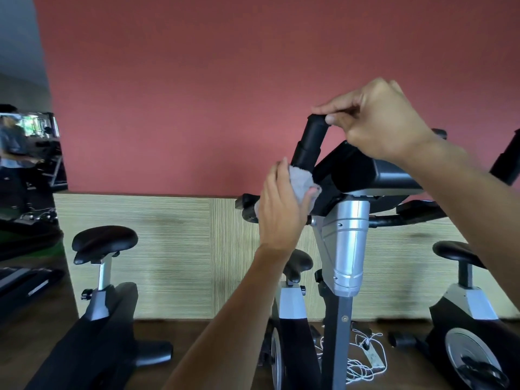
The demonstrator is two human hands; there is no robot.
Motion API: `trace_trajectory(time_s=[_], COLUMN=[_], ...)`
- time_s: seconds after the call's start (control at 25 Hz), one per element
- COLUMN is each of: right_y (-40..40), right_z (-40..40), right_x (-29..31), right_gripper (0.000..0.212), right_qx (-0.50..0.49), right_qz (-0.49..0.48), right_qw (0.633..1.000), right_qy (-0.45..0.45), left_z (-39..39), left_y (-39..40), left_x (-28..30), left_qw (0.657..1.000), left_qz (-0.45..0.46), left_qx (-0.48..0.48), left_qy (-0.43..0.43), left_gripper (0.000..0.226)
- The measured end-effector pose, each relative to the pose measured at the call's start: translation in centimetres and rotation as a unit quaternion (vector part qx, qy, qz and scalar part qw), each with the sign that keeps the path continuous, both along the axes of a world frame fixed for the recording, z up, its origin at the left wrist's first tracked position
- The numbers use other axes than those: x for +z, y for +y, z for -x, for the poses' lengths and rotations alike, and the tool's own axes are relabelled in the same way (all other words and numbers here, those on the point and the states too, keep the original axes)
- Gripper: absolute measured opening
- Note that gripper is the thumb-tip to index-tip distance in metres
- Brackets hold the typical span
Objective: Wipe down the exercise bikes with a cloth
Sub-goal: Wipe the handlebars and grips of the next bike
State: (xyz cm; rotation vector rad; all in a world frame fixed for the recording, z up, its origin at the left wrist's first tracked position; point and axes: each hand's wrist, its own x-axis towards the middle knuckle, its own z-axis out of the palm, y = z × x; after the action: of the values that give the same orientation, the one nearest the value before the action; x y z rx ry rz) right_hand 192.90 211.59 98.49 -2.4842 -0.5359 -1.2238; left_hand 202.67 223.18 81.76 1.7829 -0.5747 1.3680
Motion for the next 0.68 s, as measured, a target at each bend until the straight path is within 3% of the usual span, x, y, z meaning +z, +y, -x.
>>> trace_trajectory(time_s=[0.08, 0.2, 0.36, 0.44, 0.52, 0.68], right_y=[0.0, 0.4, 2.2, 2.8, 3.4, 3.7], right_z=[0.0, 0.1, -1.4, -2.0, -2.0, -2.8], right_x=[-0.8, -2.8, -5.7, -6.2, -6.2, -6.6], right_gripper=[0.032, 0.039, 0.041, 0.051, 0.044, 0.026], right_qx=[-0.014, -0.035, -0.129, -0.213, -0.257, -0.244], right_qz=[0.050, 0.228, 0.444, 0.493, 0.517, 0.521], right_qw=[0.998, 0.959, 0.880, 0.839, 0.812, 0.808], right_qy=[-0.044, -0.164, -0.113, -0.087, -0.084, -0.123], left_z=[0.1, -0.5, -2.0, -3.2, -4.9, -8.3], left_y=[2.2, 5.2, 5.5, 4.6, 4.3, 4.9], left_x=[-1.5, -2.8, -1.9, -1.1, -0.4, 0.6], left_qw=[0.997, 0.991, 0.985, 0.979, 0.979, 0.955], left_qz=[0.010, 0.067, -0.027, -0.072, -0.085, -0.098], left_qx=[-0.057, -0.087, -0.161, -0.189, -0.183, -0.260], left_qy=[0.060, 0.074, 0.057, 0.020, -0.037, -0.103], left_gripper=[0.078, 0.068, 0.068, 0.064, 0.057, 0.038])
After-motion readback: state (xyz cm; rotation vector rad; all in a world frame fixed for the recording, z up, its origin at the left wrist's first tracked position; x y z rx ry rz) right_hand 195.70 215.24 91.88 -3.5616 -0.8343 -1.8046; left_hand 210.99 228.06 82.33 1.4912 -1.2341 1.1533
